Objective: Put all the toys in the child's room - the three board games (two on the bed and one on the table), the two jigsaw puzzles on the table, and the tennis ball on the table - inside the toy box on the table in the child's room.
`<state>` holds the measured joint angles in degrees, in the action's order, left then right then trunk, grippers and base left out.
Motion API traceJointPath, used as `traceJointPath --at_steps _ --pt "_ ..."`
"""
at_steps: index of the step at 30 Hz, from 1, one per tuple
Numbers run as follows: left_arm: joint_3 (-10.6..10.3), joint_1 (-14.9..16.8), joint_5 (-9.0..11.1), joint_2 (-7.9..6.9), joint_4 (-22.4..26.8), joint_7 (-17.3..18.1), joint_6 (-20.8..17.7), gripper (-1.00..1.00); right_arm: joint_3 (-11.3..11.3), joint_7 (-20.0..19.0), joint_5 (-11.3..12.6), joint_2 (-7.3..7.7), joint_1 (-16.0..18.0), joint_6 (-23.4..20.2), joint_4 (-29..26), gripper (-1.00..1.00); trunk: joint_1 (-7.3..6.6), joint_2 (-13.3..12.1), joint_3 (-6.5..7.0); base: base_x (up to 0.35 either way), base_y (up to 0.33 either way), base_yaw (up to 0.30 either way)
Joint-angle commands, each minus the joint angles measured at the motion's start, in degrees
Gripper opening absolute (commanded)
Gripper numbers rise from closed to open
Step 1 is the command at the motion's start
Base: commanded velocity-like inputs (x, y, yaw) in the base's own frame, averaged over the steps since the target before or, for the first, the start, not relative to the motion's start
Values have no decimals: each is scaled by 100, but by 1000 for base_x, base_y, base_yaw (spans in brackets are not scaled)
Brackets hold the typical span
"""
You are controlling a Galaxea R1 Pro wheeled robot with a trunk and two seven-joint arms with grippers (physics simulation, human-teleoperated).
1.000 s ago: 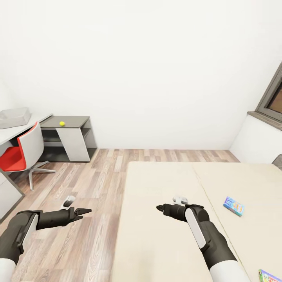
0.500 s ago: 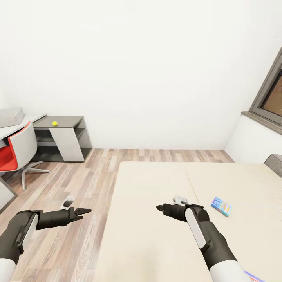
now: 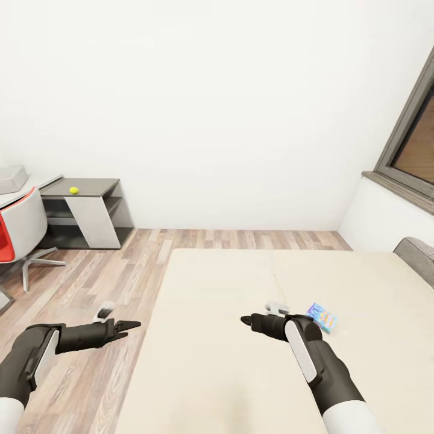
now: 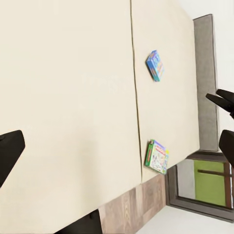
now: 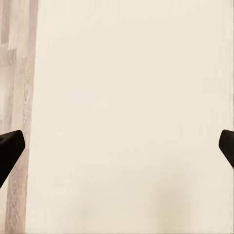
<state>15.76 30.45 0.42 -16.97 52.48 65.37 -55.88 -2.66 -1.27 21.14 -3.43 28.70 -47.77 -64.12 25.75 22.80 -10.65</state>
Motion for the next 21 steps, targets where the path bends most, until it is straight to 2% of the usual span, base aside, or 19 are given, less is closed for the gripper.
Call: traceJointPath --at_steps 1,3,7,10,14,21 --pt "6 5 3 0 3 17 -54 100 2 -13 -15 0 4 -23 -4 100 3 12 -12 0 -296 0" --pt "6 5 3 0 4 18 -54 100 2 -10 -22 -3 4 -23 -4 100 3 12 -12 0 -296 0" --pt "-18 23 64 131 -126 -57 -24 100 101 -22 28 -112 -22 -41 -134 100 3 12 -12 0 0 0" --pt "-19 24 62 173 -150 -51 -24 100 95 -22 14 -113 -22 -46 -132 100 3 12 -12 0 0 0" --pt "-11 26 57 302 -150 -30 -20 100 72 -16 -8 -101 -22 -49 -108 100 3 12 -12 0 0 0" --pt "-11 23 55 348 -149 -25 -19 100 64 -14 -13 -97 -22 -48 -101 100 3 12 -12 0 0 0"
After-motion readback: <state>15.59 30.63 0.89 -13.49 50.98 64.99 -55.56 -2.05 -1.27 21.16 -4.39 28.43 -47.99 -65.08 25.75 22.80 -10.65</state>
